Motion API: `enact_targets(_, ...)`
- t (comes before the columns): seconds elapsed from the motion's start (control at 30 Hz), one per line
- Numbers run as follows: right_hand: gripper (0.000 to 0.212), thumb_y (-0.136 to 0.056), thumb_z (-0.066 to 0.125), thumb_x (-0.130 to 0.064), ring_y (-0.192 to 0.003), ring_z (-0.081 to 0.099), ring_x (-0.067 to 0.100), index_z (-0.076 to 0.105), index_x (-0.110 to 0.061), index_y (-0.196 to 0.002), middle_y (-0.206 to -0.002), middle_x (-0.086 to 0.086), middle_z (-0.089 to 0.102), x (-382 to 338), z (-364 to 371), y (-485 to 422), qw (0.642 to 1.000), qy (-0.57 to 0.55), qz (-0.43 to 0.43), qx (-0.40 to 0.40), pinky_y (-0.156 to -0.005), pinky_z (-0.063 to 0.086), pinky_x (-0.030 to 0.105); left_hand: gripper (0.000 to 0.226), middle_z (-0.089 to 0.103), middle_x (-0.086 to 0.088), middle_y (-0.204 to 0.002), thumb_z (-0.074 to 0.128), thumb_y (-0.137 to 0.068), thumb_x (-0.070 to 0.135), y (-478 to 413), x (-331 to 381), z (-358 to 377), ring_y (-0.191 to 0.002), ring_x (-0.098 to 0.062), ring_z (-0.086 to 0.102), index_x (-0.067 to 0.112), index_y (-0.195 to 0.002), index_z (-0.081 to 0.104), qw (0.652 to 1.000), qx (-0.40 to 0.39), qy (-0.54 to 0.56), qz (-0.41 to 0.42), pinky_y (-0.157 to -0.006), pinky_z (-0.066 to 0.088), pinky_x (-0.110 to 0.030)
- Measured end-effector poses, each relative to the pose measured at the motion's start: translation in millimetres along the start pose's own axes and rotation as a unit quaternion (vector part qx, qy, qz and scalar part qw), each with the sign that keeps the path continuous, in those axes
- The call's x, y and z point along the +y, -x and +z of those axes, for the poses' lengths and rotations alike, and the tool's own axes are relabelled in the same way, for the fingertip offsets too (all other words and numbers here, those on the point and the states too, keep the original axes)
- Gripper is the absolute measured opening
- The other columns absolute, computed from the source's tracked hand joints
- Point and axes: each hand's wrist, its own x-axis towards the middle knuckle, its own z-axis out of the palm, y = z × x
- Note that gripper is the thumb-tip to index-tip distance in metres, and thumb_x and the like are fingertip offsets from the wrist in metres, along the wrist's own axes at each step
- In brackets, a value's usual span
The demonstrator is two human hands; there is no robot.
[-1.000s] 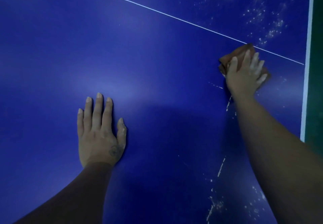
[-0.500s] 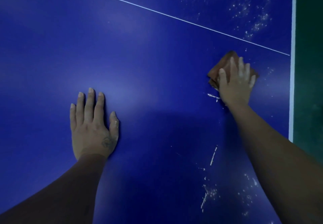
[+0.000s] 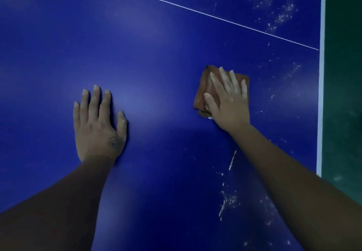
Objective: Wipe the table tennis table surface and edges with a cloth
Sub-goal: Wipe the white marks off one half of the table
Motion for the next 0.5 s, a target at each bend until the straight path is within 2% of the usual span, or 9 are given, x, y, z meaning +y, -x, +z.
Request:
enact_targets(0.07,0.066,-0.112,0.027,-0.062,-0.168,0.002,0.021,0.022,-0.034,-0.171,-0.181,-0.007,0.008,31,-7,-3,1.000,0.006,0.006,-0.001,-0.133,0.004,0.061,0.068,0.027,-0.010,-0.180,0.037,-0.111,0.049,-1,-1,1,-0.169,-0.030,0.014,0.012,-0.168,0.038,1.000,0.002,-0.002,0.001,-0.138,0.008,-0.051)
enact_targets(0.2,0.070,-0.109,0.020,-0.067,-0.167,0.000,0.021,0.018,-0.035,-0.172,-0.181,-0.006,0.006,72,-14,10,0.986,-0.016,0.164,0.011,-0.133,-0.001,0.059,0.069,0.025,-0.008,-0.181,0.034,-0.112,0.052,0,-2,3,-0.169,-0.028,0.012,0.015,-0.170,0.035,1.000,-0.001,-0.009,0.009,-0.138,0.005,-0.048)
enact_targets(0.33,0.073,-0.109,0.017,-0.066,-0.167,-0.002,0.026,0.017,-0.031,-0.172,-0.181,0.000,0.004,40,-5,35,0.955,-0.043,0.291,0.037,-0.133,-0.001,0.062,0.069,0.023,-0.009,-0.181,0.033,-0.112,0.052,2,-3,2,-0.170,-0.029,0.010,0.015,-0.170,0.034,1.000,-0.010,-0.008,0.006,-0.138,0.004,-0.048)
enact_targets(0.4,0.073,-0.109,0.017,-0.065,-0.167,-0.002,0.028,0.016,-0.030,-0.172,-0.181,0.002,0.005,10,-1,44,0.953,-0.045,0.296,0.047,-0.132,-0.001,0.063,0.068,0.023,-0.010,-0.181,0.033,-0.112,0.051,3,-2,-1,-0.170,-0.030,0.010,0.014,-0.170,0.034,1.000,-0.014,-0.004,0.008,-0.138,0.005,-0.050)
enact_targets(0.5,0.070,-0.111,0.017,-0.063,-0.168,-0.003,0.028,0.015,-0.030,-0.173,-0.182,0.001,0.003,-21,7,68,0.981,-0.026,0.188,0.034,-0.133,-0.004,0.060,0.068,0.020,-0.010,-0.182,0.030,-0.113,0.050,14,3,-2,-0.170,-0.031,0.009,0.014,-0.172,0.031,1.000,-0.028,-0.008,0.006,-0.138,0.006,-0.051)
